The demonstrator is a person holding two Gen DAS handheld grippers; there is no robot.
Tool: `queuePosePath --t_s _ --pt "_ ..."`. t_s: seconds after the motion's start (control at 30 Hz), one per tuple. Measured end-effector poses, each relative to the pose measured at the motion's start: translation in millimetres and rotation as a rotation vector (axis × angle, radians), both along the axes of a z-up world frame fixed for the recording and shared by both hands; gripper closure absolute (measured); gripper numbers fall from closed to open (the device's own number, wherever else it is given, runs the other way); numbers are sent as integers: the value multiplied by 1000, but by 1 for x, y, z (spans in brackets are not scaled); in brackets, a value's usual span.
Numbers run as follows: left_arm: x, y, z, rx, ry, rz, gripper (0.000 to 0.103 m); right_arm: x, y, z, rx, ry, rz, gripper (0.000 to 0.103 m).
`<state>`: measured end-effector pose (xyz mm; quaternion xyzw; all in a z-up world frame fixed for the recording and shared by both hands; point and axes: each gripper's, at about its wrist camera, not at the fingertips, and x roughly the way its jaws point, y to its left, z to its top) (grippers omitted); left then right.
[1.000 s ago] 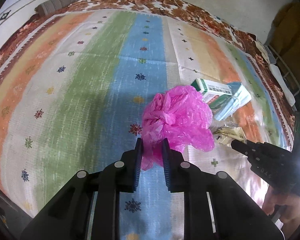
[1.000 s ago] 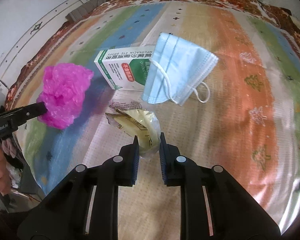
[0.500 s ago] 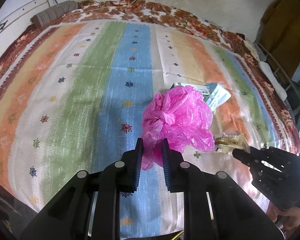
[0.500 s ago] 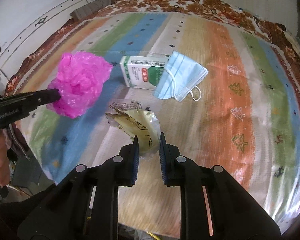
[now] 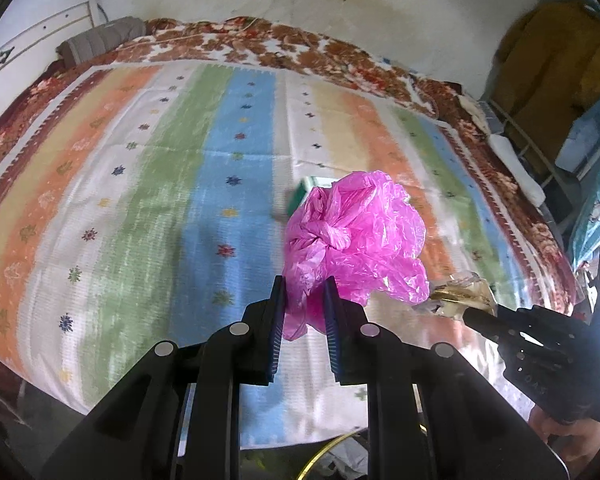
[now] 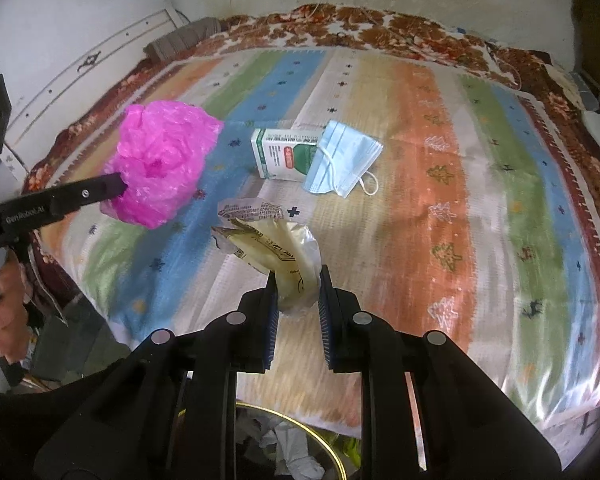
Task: Collect trash
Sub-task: 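Carry the pink bag and yellow wrapper over the bin and open both tools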
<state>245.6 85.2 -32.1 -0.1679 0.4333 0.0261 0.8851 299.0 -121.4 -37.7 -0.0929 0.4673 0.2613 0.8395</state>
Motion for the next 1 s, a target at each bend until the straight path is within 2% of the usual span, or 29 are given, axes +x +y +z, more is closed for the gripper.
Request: queuePosePath --t_s 0.27,0.37,0.8,1.0 --pt "-16 -30 21 -23 -44 -41 85 -25 -22 21 21 -26 -25 86" --pt "-27 -38 29 -18 -95 -71 85 -32 -30 26 25 -33 -41 86" --pt "-70 -48 55 -67 -167 -71 85 -77 -61 55 39 -124 -77 86" --pt "-94 -63 64 -45 -200 -96 85 -96 -73 60 57 -130 -87 86"
